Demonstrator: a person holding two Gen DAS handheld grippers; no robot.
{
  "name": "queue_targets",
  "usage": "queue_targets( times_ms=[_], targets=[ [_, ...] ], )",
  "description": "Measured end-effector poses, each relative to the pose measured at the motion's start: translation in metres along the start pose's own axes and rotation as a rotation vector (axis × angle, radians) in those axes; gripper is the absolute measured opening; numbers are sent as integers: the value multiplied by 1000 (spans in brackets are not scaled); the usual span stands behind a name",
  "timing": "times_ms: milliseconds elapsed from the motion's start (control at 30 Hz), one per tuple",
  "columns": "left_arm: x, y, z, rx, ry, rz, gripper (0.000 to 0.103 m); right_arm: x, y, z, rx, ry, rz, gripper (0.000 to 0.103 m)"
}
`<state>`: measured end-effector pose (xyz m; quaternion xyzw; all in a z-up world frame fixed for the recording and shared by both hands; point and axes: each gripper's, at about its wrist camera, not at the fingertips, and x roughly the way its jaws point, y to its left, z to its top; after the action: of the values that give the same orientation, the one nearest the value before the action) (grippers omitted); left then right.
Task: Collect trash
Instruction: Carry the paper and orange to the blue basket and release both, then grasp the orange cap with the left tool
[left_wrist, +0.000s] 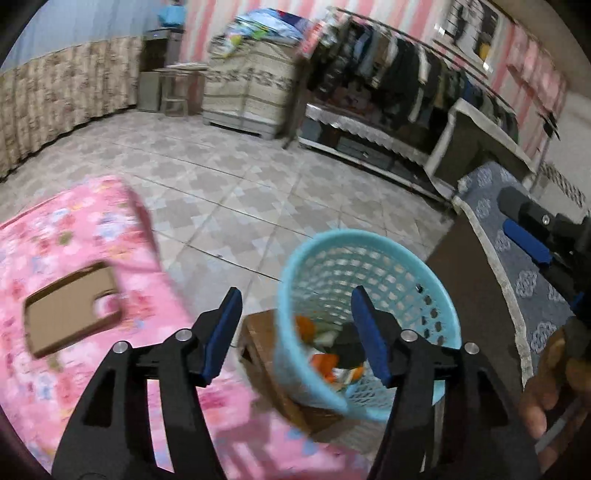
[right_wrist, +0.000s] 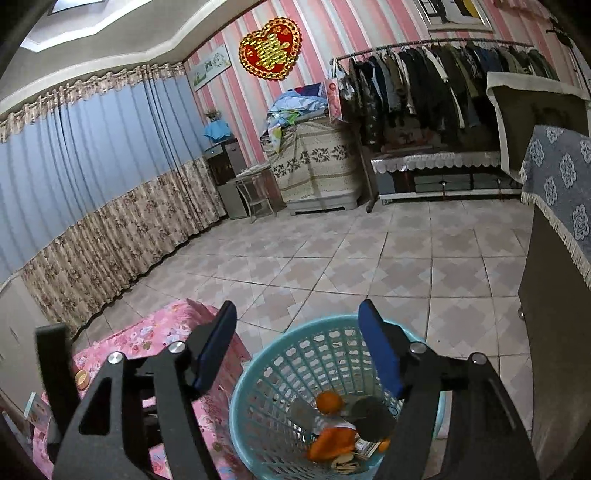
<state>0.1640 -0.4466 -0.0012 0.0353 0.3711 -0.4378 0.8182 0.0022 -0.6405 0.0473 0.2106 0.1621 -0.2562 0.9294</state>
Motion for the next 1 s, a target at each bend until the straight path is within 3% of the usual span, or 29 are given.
queue_targets(
  times_ms=[167, 367, 467, 533, 700, 767, 900, 1000],
  targets=[
    [-59, 67, -13, -13, -49, 129, 64, -6, 17, 0, -34, -15, 19, 68],
    [-159, 169, -37, -40, -134, 418, 74, -2, 52, -4, -51, -10, 95, 72],
    [-199, 225, -53, -113, -162, 555, 77, -4, 90, -11, -72, -18, 98, 72],
    [-220, 255, -61, -155, -160, 653, 77, -10, 124, -20, -70, -26, 162, 76],
    [-271, 302, -70, -206, -178, 731, 81, -15, 218, -59, -150, -25, 285, 83],
    [-284, 322, -77, -233, -169, 774, 82, -9, 249, -82, -182, 14, 315, 83],
    [-290, 360, -95, -328, -122, 795, 82, 1, 310, -134, -353, 94, 356, 83],
    [-286, 378, -104, -403, -76, 798, 82, 8, 335, -162, -451, 145, 367, 83]
  ],
)
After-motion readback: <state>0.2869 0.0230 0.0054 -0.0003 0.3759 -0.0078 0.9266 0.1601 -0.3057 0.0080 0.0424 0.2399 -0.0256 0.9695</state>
